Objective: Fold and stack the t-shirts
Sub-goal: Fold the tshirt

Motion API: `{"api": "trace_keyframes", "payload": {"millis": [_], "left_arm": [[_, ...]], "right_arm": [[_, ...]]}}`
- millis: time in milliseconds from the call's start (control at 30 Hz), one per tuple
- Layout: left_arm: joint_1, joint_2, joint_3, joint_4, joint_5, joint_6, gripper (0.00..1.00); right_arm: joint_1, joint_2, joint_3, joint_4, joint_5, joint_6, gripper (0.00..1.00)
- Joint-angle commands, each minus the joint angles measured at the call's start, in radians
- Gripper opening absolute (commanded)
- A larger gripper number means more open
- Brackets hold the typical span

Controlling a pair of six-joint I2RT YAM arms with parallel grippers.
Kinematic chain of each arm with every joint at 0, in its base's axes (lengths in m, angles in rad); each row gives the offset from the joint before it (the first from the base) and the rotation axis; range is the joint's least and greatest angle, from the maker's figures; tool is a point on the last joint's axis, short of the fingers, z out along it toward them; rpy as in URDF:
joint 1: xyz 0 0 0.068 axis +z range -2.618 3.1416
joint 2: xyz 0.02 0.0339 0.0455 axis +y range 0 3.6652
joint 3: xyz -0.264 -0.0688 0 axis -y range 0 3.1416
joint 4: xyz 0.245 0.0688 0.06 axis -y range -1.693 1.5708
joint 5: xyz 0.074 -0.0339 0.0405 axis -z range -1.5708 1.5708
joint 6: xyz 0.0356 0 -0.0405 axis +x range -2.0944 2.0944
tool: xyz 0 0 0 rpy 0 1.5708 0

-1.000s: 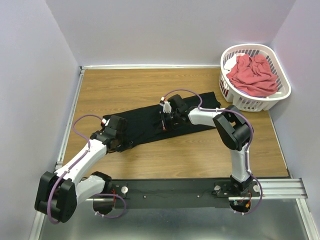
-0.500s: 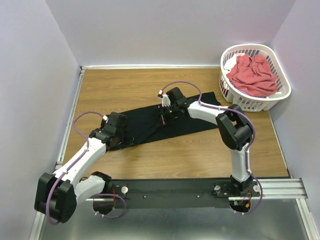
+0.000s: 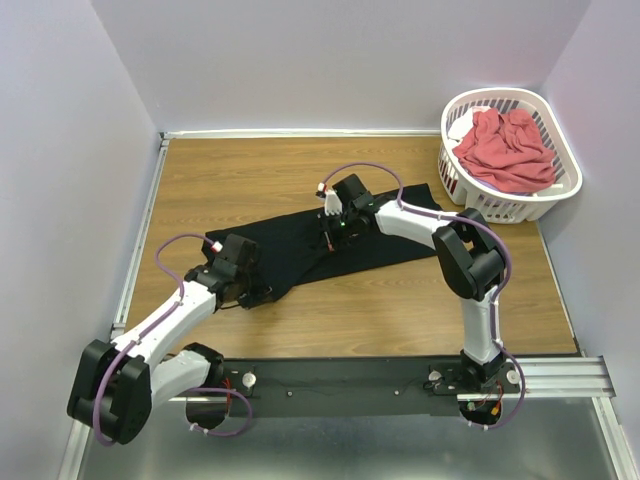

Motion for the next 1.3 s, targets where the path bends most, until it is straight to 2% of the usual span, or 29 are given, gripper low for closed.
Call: {"api": "trace_keyframes", "payload": {"millis": [0,233,500,767,867,900,933,1033,1267], "left_arm": [[-0.003,-0.008,0.002,0.027,-0.004,-0.019,0.06],[0.058,0.009,0.054,-0.004,-0.068,0.035,0.06],[0.277,0.017,0.068,0.037,-0.039,0.173,0.06],[0.314,0.118,0.128,0.091,-0.041,0.254,0.05],[0.322,0.141,0.158,0.096,-0.067,0.282,0.05],[0.324,0.146,0.164,0.097,-0.073,0.296,0.05],[0.327,0.152,0.171,0.099,-0.079,0.3,0.05],[0.331,0.173,0.184,0.114,-0.088,0.317,0.05],[0.342,0.233,0.194,0.159,-0.093,0.342,0.05]], "right_arm": [[-0.006,0.012,0.038,-0.035,-0.017,-0.018,0.05],[-0.012,0.047,0.096,-0.071,-0.035,-0.004,0.05],[-0.012,0.116,0.19,-0.097,-0.069,0.011,0.05],[-0.013,0.17,0.263,-0.104,-0.135,0.046,0.06],[-0.015,0.173,0.277,-0.101,-0.138,0.057,0.15],[-0.015,0.173,0.28,-0.101,-0.141,0.063,0.19],[-0.016,0.171,0.285,-0.103,-0.143,0.066,0.27],[-0.019,0.161,0.286,-0.1,-0.14,0.066,0.35],[-0.022,0.064,0.265,-0.098,-0.043,0.051,0.43]]}}
